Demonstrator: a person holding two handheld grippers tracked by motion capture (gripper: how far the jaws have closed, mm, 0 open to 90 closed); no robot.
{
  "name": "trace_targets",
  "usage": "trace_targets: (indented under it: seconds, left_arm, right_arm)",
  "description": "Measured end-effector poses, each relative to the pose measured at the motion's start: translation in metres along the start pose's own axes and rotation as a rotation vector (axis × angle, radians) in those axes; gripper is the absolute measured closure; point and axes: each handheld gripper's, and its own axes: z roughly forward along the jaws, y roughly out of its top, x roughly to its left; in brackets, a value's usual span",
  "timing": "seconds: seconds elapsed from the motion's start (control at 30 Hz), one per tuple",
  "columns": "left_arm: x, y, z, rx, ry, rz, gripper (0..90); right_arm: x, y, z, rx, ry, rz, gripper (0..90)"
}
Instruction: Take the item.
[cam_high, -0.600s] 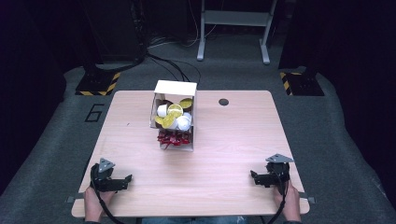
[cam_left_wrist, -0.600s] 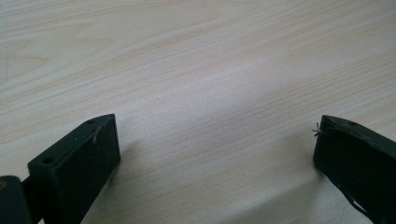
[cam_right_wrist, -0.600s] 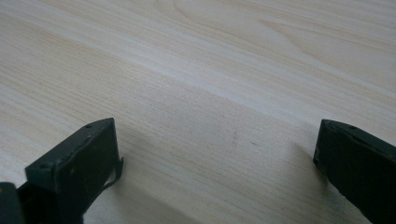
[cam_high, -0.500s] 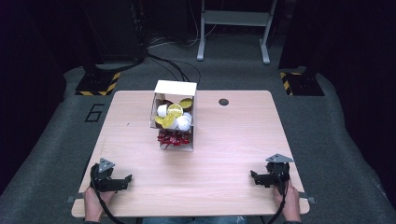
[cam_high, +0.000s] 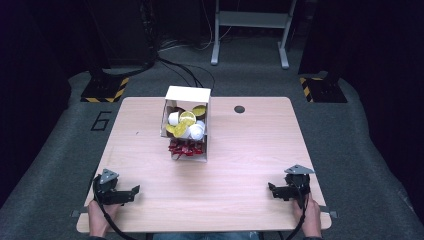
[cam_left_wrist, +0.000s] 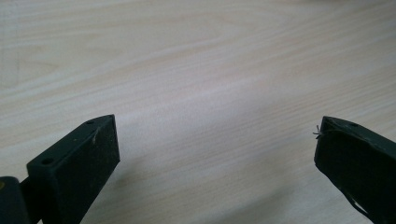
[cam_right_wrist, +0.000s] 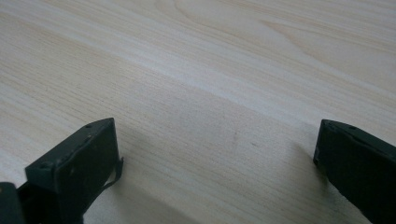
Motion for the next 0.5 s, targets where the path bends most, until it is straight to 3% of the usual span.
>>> trace_targets:
  seconds: [0.5]
  left_arm:
    - [-0.012,0.035,-0.026,-0.071,-0.047,0.020,0.7]
  right_arm:
    - [0.000,0.000,0.000,0.002,-0.001,0.000,0.0]
